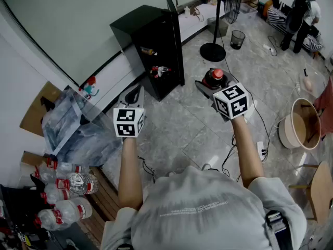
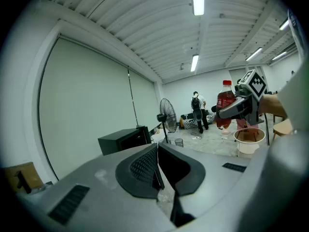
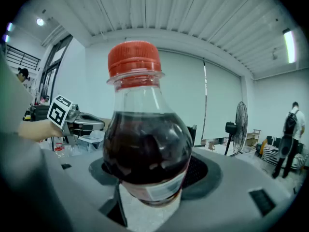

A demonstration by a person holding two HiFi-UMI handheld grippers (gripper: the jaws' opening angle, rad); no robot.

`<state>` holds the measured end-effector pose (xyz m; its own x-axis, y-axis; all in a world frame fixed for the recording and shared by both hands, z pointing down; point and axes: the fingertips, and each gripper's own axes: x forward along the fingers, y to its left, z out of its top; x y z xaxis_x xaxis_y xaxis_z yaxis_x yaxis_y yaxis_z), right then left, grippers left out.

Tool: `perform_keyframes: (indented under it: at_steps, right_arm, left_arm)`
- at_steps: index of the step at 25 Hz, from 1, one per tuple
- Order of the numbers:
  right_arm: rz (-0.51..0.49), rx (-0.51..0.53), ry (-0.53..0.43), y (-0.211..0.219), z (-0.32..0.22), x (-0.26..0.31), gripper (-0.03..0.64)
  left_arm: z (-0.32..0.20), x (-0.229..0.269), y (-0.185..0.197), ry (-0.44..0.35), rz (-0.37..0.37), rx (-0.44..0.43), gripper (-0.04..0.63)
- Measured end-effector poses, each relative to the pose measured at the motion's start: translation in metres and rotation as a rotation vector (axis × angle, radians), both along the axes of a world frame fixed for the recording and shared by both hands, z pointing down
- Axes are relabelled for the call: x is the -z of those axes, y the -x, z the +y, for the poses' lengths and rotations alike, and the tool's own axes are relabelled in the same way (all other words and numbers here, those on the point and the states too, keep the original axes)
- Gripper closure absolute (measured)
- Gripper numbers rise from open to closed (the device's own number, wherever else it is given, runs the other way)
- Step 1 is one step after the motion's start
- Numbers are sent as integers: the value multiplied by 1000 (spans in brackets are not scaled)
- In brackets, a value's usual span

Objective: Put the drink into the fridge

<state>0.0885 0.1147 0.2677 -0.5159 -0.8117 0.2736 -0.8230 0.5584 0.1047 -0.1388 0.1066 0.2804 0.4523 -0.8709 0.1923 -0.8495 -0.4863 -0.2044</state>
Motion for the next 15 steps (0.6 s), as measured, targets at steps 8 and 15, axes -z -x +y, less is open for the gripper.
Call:
perform_keyframes:
  at_steps: [8,15]
  right_arm:
    - [6,16,7,-12,-8,-9,301]
    - [-10,24,0,-36,-20,-14,299]
  left_arm:
    - [-4,-7,-13,12,-12,7,581]
    - [-9,-16,-32,34,-34,32,581]
